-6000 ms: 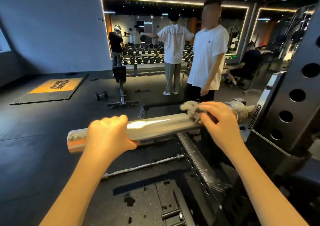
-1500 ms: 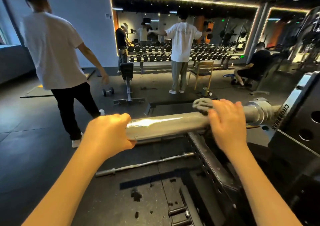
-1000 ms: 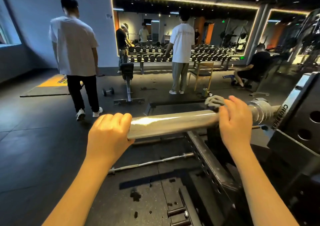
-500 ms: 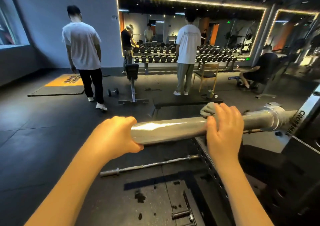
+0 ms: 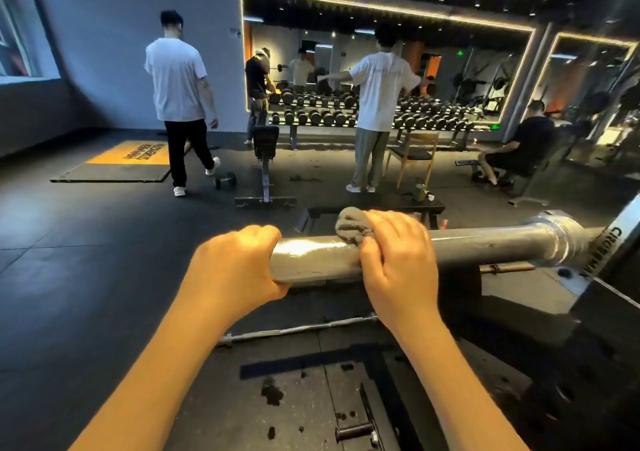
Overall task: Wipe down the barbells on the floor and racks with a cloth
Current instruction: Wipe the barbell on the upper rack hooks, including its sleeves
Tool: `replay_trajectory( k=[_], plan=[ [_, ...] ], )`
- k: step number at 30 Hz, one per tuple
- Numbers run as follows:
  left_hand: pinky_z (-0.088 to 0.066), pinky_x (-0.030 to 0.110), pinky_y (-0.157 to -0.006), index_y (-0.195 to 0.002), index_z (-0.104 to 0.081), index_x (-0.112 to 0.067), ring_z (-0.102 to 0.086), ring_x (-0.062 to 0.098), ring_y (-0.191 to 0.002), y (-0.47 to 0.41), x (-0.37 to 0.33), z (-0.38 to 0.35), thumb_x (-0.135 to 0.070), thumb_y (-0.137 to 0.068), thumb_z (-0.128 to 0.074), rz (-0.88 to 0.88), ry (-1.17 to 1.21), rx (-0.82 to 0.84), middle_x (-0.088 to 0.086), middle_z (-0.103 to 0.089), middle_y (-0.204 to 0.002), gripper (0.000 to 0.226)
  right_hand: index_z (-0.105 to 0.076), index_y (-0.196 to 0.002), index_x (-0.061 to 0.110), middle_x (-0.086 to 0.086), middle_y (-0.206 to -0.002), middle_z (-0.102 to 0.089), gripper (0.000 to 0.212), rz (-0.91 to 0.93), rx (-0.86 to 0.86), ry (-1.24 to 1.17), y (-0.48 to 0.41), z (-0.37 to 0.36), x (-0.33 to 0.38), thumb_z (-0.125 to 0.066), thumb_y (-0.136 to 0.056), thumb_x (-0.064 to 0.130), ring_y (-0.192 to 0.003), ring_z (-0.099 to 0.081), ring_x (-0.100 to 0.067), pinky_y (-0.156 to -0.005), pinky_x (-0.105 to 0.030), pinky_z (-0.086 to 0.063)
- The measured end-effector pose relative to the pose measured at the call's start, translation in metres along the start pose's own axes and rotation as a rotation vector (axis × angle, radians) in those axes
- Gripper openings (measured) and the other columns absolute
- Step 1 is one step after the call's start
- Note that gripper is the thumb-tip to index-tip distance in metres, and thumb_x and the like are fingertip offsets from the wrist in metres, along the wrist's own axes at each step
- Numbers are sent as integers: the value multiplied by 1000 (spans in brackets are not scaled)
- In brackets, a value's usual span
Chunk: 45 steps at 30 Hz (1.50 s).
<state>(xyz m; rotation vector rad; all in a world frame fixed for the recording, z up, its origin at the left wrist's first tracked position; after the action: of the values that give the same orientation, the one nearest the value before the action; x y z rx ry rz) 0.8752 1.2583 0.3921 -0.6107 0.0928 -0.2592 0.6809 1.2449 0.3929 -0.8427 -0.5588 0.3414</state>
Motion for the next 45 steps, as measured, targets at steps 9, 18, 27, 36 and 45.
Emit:
replay_trajectory(
  k=[9,18,27,36,45],
  plan=[
    [-50,34,-78,-120,-58,-11,-61,19,-89,13,4,4,-34,-68,-83,-138,332,-54,0,-61,-103,62,-60,-128,12,-7,-126,-61,56,-286,-94,80,-3,1,-8,-26,-91,35,-126,-45,-25,-110,-44,-32],
    [-36,-1,-88,-135,-52,-25,-58,-2,-101,26,51,0,-23,-80,-75,-60,867,108,-14,-57,-121,60,-55,-133,12,-4,-138,-53,48,-333,-93,4,16,-7,18,-32,-97,32,-139,-32,-20,-114,-30,-19],
    [-41,3,-87,-134,-56,-19,-61,1,-99,25,52,-1,-22,-75,-80,-45,962,66,-5,-61,-123,64,-64,-122,15,4,-123,-61,44,-216,-27,39,11,-35,70,-33,-95,32,-126,-39,-6,-113,-27,-14],
    [-39,6,-93,-128,-59,-16,-54,-1,-105,19,54,-4,-29,-71,-81,-145,998,61,-5,-62,-120,62,-66,-110,22,21,-108,-54,33,-285,-69,68,6,-38,78,-39,-92,26,-109,-40,12,-114,-31,-24],
    [-48,17,-86,-123,-53,-26,-51,0,-105,14,57,-18,-59,-73,-61,-210,982,119,-16,-49,-114,61,-63,-101,33,17,-99,-57,21,-480,182,216,-23,-29,48,-44,-95,23,-104,-49,-2,-111,-21,-9]
  ],
)
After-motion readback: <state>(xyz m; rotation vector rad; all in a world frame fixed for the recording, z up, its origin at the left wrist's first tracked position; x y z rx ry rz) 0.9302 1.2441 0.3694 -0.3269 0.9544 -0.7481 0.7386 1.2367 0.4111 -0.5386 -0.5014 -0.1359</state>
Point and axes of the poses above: each hand's wrist, its own y-axis away from the middle knuckle, its own z-axis out of the back of the hand, x = y × z, the point moved 7 cm from there along -y, towards the middle knuckle
